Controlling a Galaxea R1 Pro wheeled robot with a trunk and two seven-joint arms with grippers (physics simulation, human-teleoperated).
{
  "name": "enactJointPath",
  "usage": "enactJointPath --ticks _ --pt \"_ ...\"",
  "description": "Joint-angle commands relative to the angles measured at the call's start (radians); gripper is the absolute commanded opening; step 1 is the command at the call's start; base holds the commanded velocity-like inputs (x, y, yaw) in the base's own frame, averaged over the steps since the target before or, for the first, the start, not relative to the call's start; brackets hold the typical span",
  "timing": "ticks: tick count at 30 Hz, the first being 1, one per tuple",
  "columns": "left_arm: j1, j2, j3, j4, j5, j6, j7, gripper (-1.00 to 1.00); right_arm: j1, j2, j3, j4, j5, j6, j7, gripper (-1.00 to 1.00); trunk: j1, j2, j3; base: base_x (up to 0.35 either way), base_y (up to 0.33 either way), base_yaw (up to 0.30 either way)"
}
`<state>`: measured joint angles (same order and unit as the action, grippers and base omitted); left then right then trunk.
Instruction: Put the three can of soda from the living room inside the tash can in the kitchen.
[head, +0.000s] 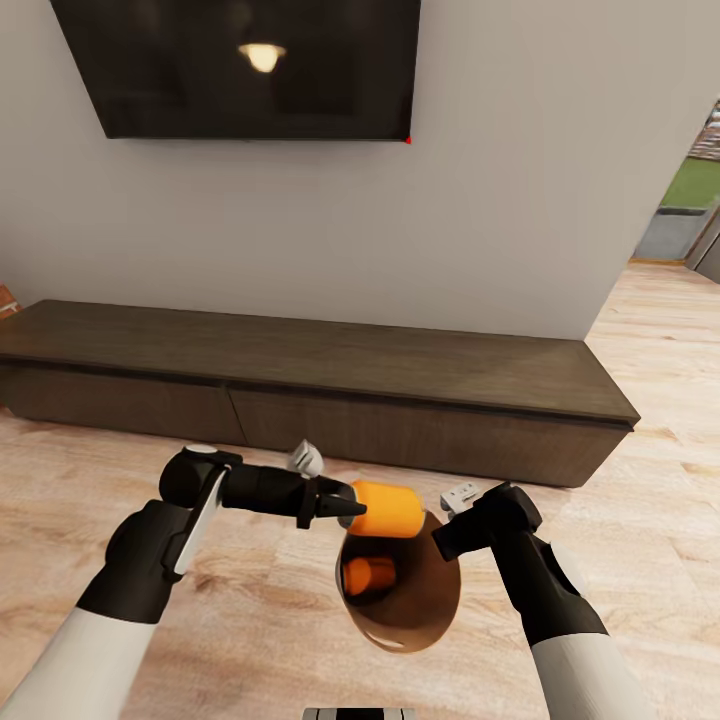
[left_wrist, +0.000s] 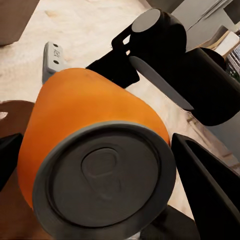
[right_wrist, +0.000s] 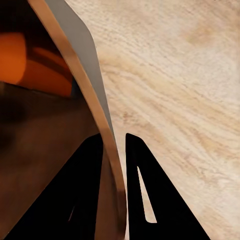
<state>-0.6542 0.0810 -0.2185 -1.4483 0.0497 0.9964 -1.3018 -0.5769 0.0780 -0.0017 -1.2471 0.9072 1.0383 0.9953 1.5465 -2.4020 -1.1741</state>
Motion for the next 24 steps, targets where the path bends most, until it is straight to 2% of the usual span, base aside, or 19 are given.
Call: enactJointPath --ticks 1,3,7,11,16,19,24 --pt "0.002 0.001 0.000 0.000 -0.021 0.002 0.000 -1.00 0.000 0.000 0.000 0.000 -0.018 0.009 0.003 -1.00 0.000 0.000 0.000 0.000 0.000 0.000" --pt "0.005 0.003 -0.002 0.002 -0.083 0.008 -0.001 -1.00 -0.001 0.000 0.000 0.000 -0.018 0.009 0.003 -1.00 0.000 0.000 0.000 0.000 0.000 0.000" --pt "0.007 0.000 -0.005 0.042 -0.130 0.008 -0.001 -1.00 -0.002 0.000 0.000 0.000 -0.019 0.009 0.003 -1.00 0.000 0.000 0.000 0.000 0.000 0.000" --pt "0.008 -0.004 -0.008 0.074 -0.142 0.007 0.000 -1.00 -0.008 0.001 0.000 0.000 -0.019 0.009 0.003 -1.00 0.000 0.000 0.000 0.000 0.000 0.000" --pt "0.010 -0.008 -0.069 0.113 -0.147 0.005 0.010 -1.00 -0.013 0.002 0.000 0.000 -0.019 0.009 0.003 -1.00 0.000 0.000 0.000 0.000 0.000 0.000" --pt "0.010 -0.011 -0.106 0.137 -0.147 0.004 0.051 -1.00 -0.013 0.002 0.000 0.000 -0.019 0.009 0.003 -1.00 0.000 0.000 0.000 0.000 0.000 0.000" --pt "0.009 -0.017 -0.123 0.153 -0.147 0.004 0.084 -1.00 -0.014 0.002 0.000 0.000 -0.019 0.009 0.003 -1.00 0.000 0.000 0.000 0.000 0.000 0.000"
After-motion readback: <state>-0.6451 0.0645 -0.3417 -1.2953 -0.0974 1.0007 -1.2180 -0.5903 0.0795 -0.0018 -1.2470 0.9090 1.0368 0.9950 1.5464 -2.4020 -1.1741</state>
